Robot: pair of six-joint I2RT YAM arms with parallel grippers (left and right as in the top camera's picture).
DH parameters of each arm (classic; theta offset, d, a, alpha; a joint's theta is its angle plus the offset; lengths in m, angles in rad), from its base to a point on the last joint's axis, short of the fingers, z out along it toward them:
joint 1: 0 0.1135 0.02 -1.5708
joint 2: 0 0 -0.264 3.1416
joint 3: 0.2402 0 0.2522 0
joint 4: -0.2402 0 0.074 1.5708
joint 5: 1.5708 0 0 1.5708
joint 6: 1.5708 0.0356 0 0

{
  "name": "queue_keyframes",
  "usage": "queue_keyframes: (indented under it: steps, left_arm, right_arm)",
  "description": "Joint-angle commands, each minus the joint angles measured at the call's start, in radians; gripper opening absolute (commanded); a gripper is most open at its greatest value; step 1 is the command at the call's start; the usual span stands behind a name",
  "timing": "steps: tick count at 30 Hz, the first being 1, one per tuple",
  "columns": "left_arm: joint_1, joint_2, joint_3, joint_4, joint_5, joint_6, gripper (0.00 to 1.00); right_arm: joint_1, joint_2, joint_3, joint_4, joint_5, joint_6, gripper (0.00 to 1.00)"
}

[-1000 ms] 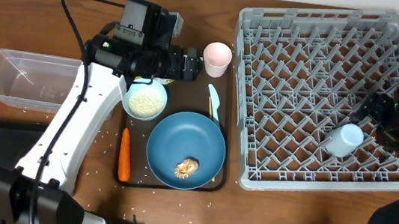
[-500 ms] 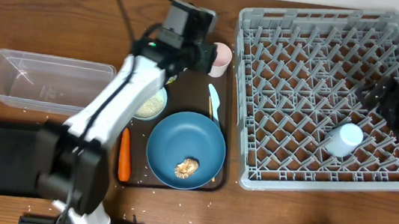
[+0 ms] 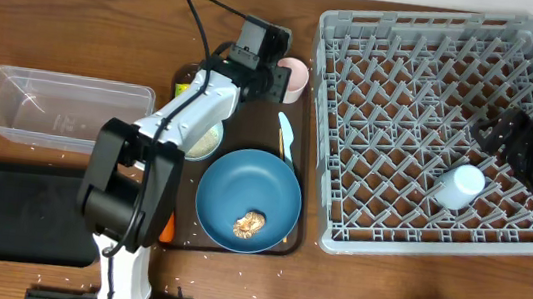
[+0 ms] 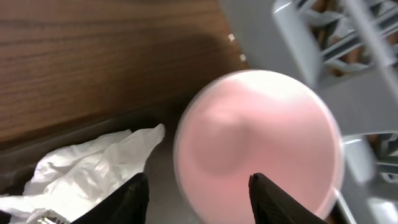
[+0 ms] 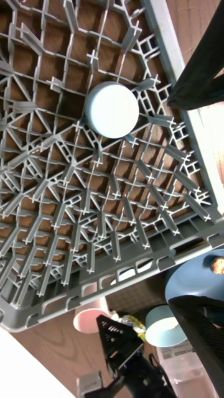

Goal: Sort waste into correct bins and load items into the dishwasher rack
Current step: 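Reach the left gripper to the pink cup and grasp it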

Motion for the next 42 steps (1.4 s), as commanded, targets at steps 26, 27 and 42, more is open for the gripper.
queue_keyframes:
  steps: [26,27,42]
  left_arm:
    - [0.004,0.033,0.008,-0.027,-0.032,-0.314,0.28]
    - [0.004,0.033,0.008,-0.024,-0.032,-0.314,0.28]
    - [0.004,0.038,0.008,-0.018,-0.002,-0.388,0.07]
  right_arm:
    - [-0.007,-0.002,0.005,0.006,-0.015,-0.015,0.89]
    - [-0.007,-0.002,0.005,0.006,-0.015,-0.015,0.89]
    - [-0.007,-0.002,0.005,0.006,-0.014,-0.015,0.89]
